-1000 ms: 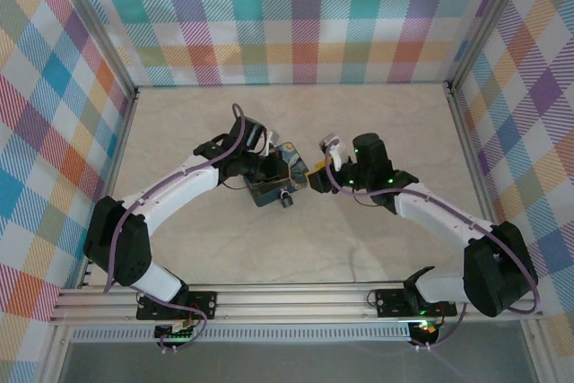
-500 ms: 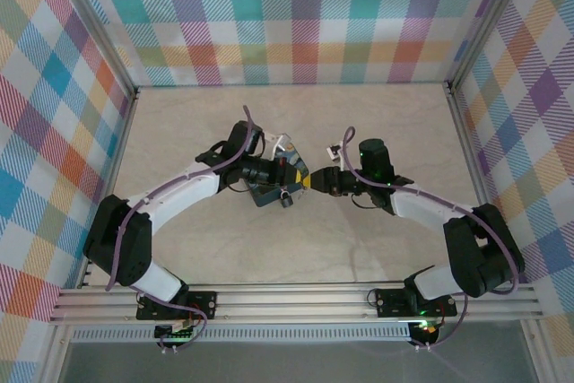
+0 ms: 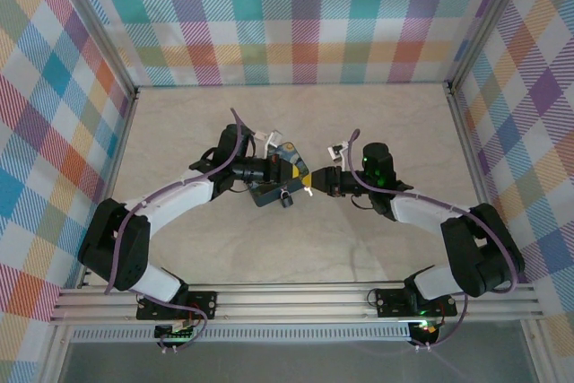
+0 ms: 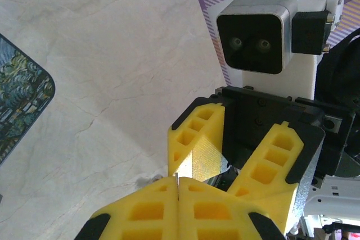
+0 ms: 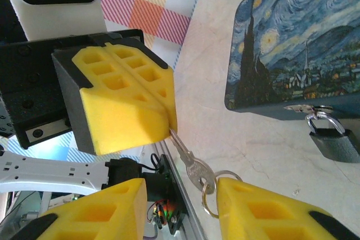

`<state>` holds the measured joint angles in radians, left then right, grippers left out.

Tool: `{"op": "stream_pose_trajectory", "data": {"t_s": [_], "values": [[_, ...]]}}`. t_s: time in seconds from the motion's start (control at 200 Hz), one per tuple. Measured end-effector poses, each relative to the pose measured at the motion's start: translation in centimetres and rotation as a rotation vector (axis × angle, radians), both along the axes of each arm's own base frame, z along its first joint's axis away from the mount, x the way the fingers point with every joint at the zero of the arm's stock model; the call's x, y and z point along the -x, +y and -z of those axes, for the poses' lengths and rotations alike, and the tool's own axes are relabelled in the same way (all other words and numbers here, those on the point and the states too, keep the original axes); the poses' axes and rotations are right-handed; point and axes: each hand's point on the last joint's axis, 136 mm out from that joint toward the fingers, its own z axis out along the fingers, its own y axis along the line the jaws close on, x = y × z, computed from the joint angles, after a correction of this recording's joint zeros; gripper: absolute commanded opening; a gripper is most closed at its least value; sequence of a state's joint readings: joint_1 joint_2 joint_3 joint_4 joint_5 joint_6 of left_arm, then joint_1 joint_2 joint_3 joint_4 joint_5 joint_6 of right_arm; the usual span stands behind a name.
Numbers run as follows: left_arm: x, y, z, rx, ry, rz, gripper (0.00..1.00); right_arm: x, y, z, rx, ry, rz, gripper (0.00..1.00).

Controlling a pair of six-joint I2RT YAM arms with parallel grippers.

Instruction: Unlock the padlock with the key

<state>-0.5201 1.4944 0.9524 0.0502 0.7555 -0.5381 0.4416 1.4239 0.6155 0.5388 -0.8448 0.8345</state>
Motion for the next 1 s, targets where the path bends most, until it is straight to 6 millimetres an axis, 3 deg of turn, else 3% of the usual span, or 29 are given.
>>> {"op": "stream_pose_trajectory", "data": {"t_s": [0.515, 0.745, 1.0], "values": [[0.1, -0.1, -1.2, 0.035, -0.015, 0.004, 0.00, -0.3, 0.1, -0.6, -0.022, -0.016, 0.003, 0.23], [-0.1, -0.1, -1.7, 0.050, -0.022, -0.009, 0.00, -0.4, 0.3, -1.1, -0.048, -0.028, -0.004, 0.05], [-0.4, 0.2, -1.7, 0.050, -0.020, -0.021, 0.02, -0.3, 0.3, -1.3, -0.056, -0.038, -0.002, 0.00]]}}
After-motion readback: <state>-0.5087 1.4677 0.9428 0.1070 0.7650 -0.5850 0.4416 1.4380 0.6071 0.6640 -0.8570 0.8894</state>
